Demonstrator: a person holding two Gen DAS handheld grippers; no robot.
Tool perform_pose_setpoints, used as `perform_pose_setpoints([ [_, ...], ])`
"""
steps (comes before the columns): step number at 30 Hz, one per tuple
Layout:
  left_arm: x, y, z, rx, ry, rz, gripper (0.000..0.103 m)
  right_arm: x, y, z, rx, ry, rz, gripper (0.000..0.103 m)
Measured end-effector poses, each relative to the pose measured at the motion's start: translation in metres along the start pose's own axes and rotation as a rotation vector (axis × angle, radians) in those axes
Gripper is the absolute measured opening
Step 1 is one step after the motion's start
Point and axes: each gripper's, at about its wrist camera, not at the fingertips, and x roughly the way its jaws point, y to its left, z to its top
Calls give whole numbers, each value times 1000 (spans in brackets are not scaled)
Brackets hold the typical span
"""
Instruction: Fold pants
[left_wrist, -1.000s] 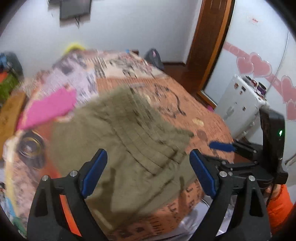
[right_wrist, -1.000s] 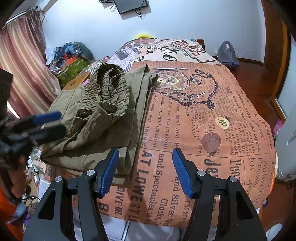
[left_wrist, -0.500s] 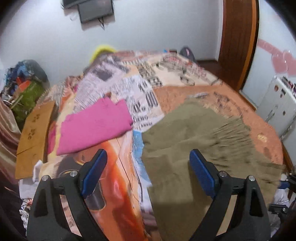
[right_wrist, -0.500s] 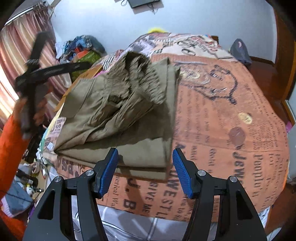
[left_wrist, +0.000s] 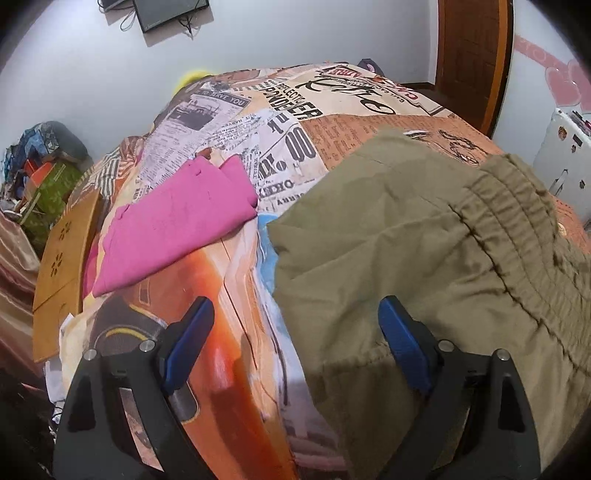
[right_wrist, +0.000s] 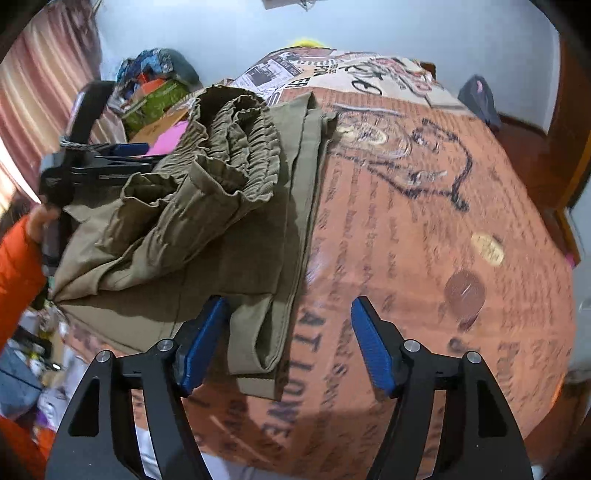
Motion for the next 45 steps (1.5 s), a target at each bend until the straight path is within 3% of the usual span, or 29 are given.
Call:
perform_pose_setpoints([
  [7, -21, -13, -19, -27, -40, 65, 91, 20, -31, 20, -2, 15, 0, 65],
  [19, -60, -47, -50, -188, -58, 2, 91, 50, -69, 64, -44, 4, -88, 65],
  [28, -102, -29, -21, -158, -139, 13, 91, 23, -72, 70, -84, -39, -194, 59],
  [34, -90, -15, 18, -139, -125, -81, 90, -36, -65, 73, -41, -139, -129, 57],
  [37, -78, -21, 32, -96, -113, -128, 80, -50, -49, 74, -37, -171, -60, 55],
  [41, -59, -30, 39, -72, -71, -191, 66, -38, -26, 76, -49, -139, 23, 39],
  [45, -44, -36, 38, -55, -39, -219, 60, -13, -15, 75, -34, -82, 66, 33],
])
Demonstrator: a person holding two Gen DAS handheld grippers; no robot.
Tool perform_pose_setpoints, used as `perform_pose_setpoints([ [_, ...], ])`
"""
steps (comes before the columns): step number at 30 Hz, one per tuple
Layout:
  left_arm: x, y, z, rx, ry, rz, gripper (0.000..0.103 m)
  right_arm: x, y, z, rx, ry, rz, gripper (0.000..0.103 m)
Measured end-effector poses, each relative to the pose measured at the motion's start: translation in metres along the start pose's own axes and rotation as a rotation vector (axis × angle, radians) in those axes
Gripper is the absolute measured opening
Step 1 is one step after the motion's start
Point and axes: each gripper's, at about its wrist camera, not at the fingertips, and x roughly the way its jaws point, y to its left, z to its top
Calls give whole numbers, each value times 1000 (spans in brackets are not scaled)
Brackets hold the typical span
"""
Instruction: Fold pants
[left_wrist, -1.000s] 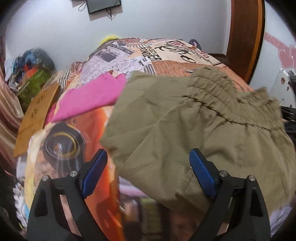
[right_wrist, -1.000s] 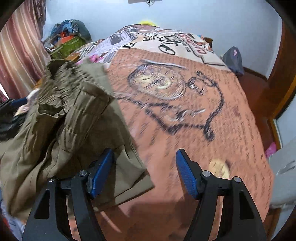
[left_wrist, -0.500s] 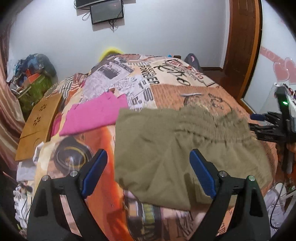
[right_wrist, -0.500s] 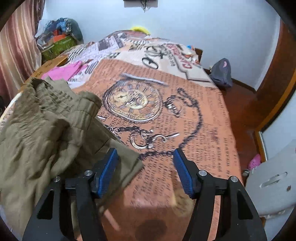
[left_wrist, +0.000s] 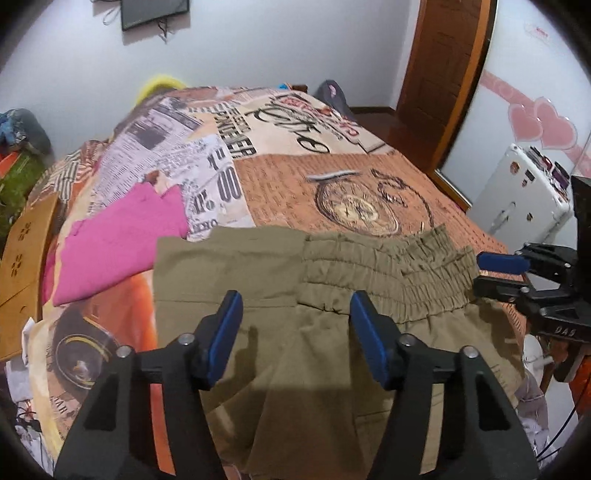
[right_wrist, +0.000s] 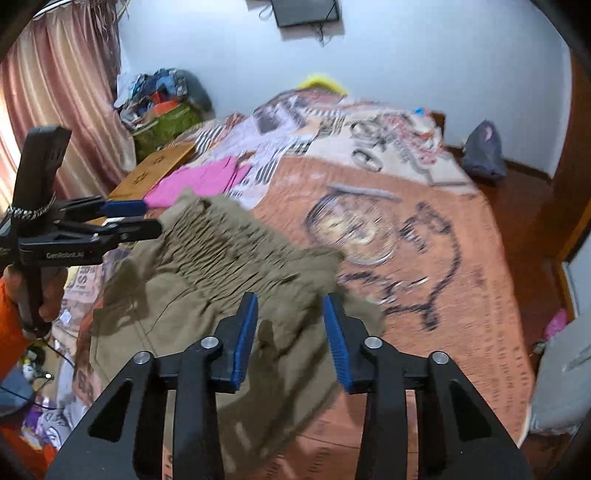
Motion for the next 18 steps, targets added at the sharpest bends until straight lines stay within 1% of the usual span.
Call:
perform_pose_setpoints([
  [2, 3, 1, -2, -1, 7, 8, 60, 8, 0, -1, 17, 3, -10, 32],
  [3, 4, 4, -2, -7, 11, 6, 60, 11, -1, -1, 27, -6, -12, 29],
  [4, 4, 7, -2, -16, 12, -1, 60, 11, -2, -1, 34, -14, -17, 21],
  [5, 3, 10, -2, -27, 11, -11, 60, 10, -4, -1, 42, -24, -15, 18],
  [7, 0, 17, -3, -43, 2, 0, 60, 8, -8, 2, 56, -44, 3, 16],
  [9, -1, 22, -4, -58, 0, -3, 60, 6, -6, 6, 35, -62, -5, 14],
  [10, -2, 25, -5, -73, 0, -10, 60, 6, -3, 8, 19, -58, -10, 12],
  [12, -5, 28, -6, -92, -8, -37, 60, 7, -2, 9, 4, -48, -16, 13],
  [13, -7, 28, -7, -95, -12, -52, 60, 7, -2, 9, 6, -33, -13, 16],
  [14, -8, 27, -7, -91, -16, -57, 60, 8, -3, 9, 18, -17, -17, 17],
  [18, -10, 15, -8, -39, -27, -50, 60, 14, -9, 2, 51, 16, -9, 20],
])
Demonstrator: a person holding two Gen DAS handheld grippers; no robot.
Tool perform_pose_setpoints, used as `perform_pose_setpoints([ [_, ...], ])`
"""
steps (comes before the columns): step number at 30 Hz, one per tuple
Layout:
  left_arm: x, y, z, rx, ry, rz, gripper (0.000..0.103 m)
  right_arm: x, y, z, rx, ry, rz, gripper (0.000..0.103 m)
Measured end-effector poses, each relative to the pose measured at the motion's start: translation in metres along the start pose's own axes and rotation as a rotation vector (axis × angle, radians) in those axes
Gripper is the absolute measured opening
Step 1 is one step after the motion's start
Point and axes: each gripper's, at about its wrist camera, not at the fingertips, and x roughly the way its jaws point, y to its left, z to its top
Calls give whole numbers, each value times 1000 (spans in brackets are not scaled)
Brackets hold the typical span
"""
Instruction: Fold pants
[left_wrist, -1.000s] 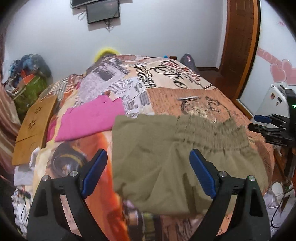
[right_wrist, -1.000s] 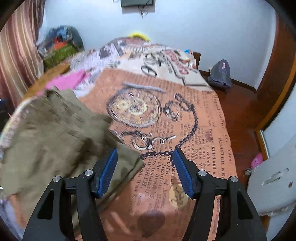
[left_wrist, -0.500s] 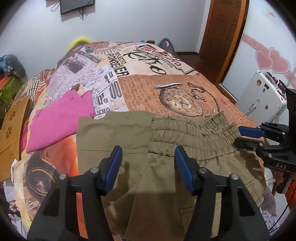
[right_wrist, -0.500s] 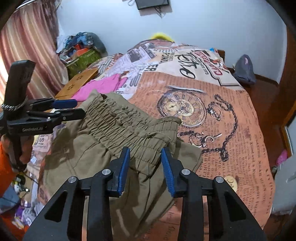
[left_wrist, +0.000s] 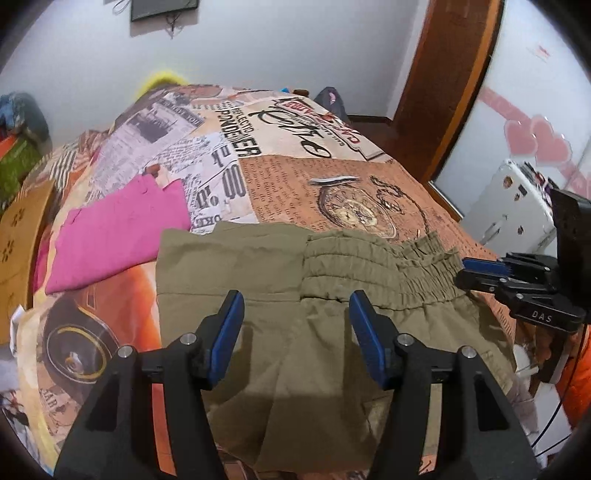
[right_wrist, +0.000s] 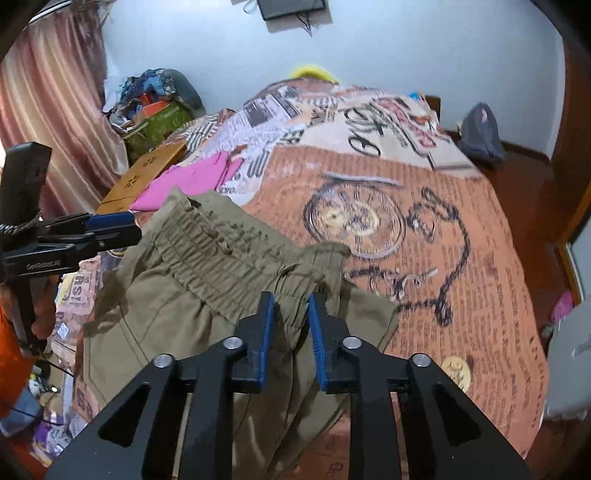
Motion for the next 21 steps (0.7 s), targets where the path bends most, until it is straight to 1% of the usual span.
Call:
perform_pose_setpoints([
  [4, 6, -9, 0, 25, 11, -11, 60, 10, -3, -2, 12, 36, 13, 27],
  [7, 12, -13, -1, 25, 24, -34, 60, 13, -10, -3, 55, 44, 54, 27],
  [9, 18, -15, -2, 30, 36, -27, 60, 14, -14, -3, 82, 38, 83, 28],
  [10, 21, -16, -2, 33, 39, -20, 60, 14, -14, -3, 81, 37, 85, 27],
  [12, 23, -16, -2, 33, 42, -17, 60, 10, -10, -1, 62, 5, 60, 22],
  [13, 22, -16, -2, 32, 39, -18, 60, 8, -8, 1, 55, -9, 45, 18],
  [14, 21, -16, -1, 33, 36, -17, 60, 6, -4, 3, 42, -25, 36, 15],
  [17, 18, -15, 2, 44, 22, 0, 60, -7, 6, 12, -18, -94, 15, 11],
  [21, 16, -11, 6, 33, 10, 0, 60, -20, 19, 28, -91, -171, -10, 10],
])
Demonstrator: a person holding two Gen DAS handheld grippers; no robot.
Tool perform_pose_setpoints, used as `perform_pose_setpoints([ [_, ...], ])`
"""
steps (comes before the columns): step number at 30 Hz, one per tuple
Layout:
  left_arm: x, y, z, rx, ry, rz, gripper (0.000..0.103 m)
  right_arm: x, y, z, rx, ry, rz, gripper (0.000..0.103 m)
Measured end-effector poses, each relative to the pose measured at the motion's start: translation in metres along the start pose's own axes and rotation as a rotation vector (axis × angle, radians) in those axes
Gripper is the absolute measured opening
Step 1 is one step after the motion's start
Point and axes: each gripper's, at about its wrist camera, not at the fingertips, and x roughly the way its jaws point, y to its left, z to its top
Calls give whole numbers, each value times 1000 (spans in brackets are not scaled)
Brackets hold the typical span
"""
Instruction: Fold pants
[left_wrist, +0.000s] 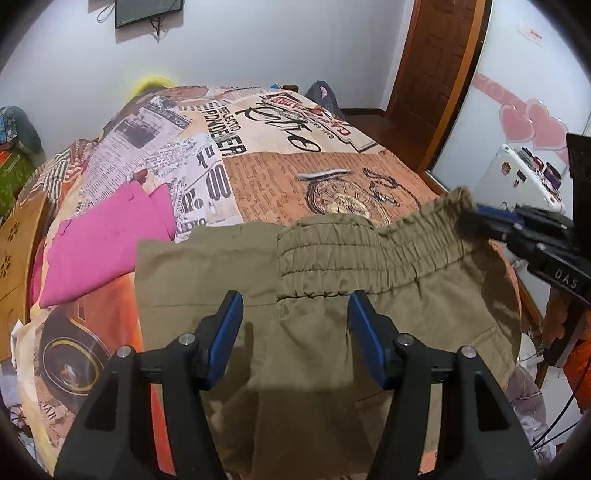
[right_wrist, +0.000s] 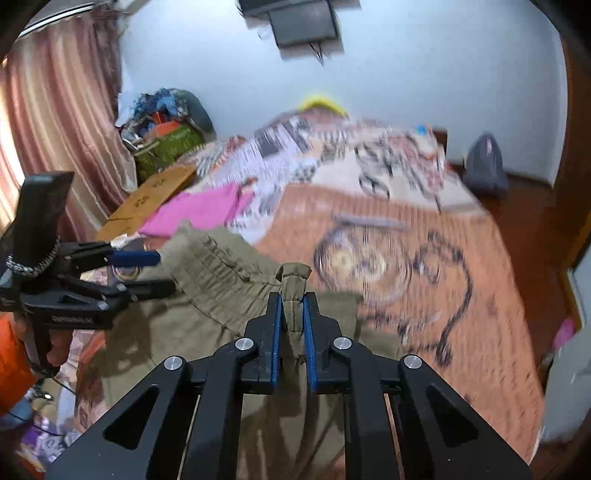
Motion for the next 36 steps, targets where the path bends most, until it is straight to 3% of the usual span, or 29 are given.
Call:
perform_pose_setpoints([
  [5, 3, 4, 4, -11, -7, 0, 60, 14, -7, 13, -30, -18, -57, 10],
  [9, 18, 9, 1, -21, 25, 15, 60, 54, -26, 7, -12, 92, -97, 10],
  [12, 33, 15, -2, -29, 67, 26, 61, 75, -33, -4, -27, 166, -130, 17],
  [18, 13, 20, 2, -62, 21, -5, 61, 40, -28, 2, -8, 125, -105, 26],
  [20, 6, 17, 3, -62, 5, -16, 61, 32, -17, -1, -27, 114, -68, 45],
  [22, 8, 13, 5, -44, -6, 31, 61, 29, -2, -9, -83, 107, -61, 51],
  [25, 23, 16, 6, -41, 27, 84, 62, 41, 10, -25, -145, 162, -84, 51],
  [28, 32, 33, 2, -65, 69, 60, 65, 40, 0, -32, -106, 172, -75, 51],
  [34, -4, 50, -10, -91, 35, 127, 65, 6, -29, -34, -25, 143, -173, 51],
  [36, -17, 55, -20, -122, 31, 83, 65, -4, -32, -35, -3, 127, -169, 51],
])
